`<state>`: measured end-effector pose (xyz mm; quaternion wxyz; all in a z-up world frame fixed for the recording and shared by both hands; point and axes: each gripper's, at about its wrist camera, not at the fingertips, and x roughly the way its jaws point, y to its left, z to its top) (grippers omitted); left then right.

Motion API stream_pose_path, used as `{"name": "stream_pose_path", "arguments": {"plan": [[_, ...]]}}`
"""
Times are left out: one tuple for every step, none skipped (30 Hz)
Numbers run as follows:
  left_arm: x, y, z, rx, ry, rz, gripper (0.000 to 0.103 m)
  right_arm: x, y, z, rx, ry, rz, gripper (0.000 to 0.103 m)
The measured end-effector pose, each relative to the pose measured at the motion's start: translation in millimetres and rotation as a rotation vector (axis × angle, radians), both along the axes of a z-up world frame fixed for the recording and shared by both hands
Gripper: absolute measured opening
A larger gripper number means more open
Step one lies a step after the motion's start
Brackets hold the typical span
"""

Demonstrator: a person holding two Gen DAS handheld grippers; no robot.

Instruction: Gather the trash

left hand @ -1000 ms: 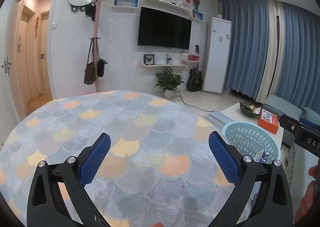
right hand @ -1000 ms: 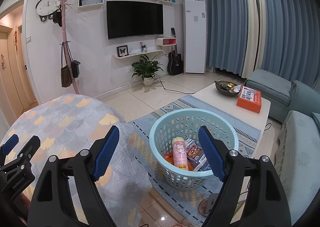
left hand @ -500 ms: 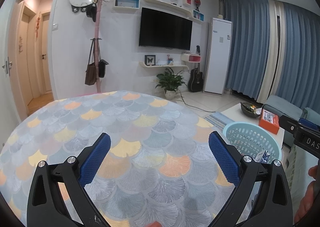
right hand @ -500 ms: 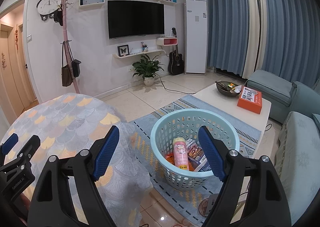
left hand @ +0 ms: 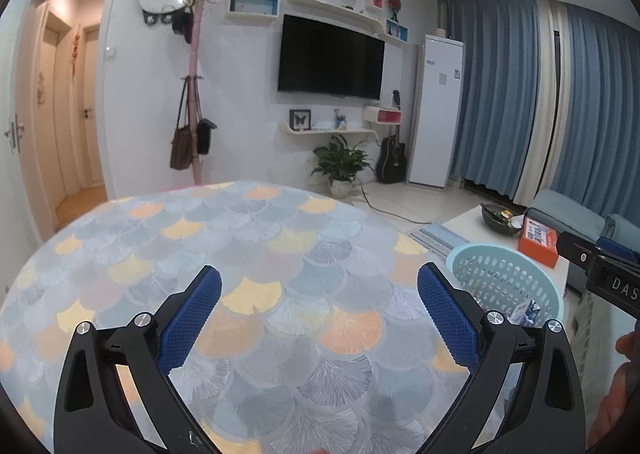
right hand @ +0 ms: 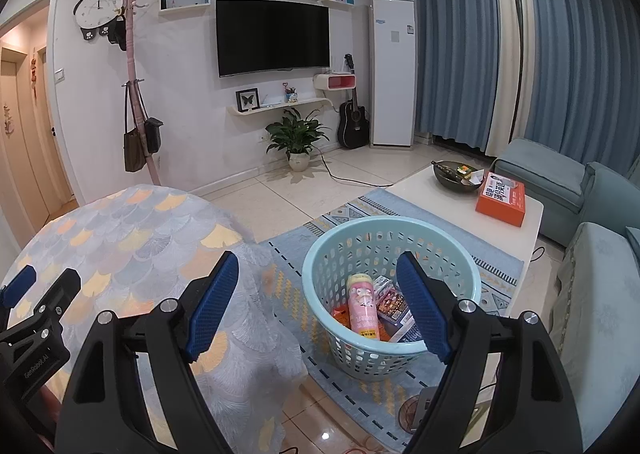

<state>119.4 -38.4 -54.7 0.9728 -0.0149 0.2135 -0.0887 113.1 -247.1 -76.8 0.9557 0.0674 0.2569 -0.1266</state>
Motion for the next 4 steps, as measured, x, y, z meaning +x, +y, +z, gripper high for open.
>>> {"name": "stream_pose_path", "arguments": {"plan": [[0.6,1.4,0.0,-0.003,0.001,0.002,0.096,-0.1,-0.1,-0.1,0.0,0.0,0.0,0.077],[0.3,0.5,-0.4,-0.004,0.0,0.003,0.095,0.0,-0.2,0.0,0.0,0.0,0.0,0.077],[0.2,-0.2,-0.5,-0.005,0.001,0.002,0.095,-0.2,0.1,-0.5,0.001,0.001,0.0,0.077],[0.4,-0.4,-0.8,-0.004,0.001,0.001,0.095,-0.2,-1.0,-0.2,0.002,0.001,0.0,0.077]]}}
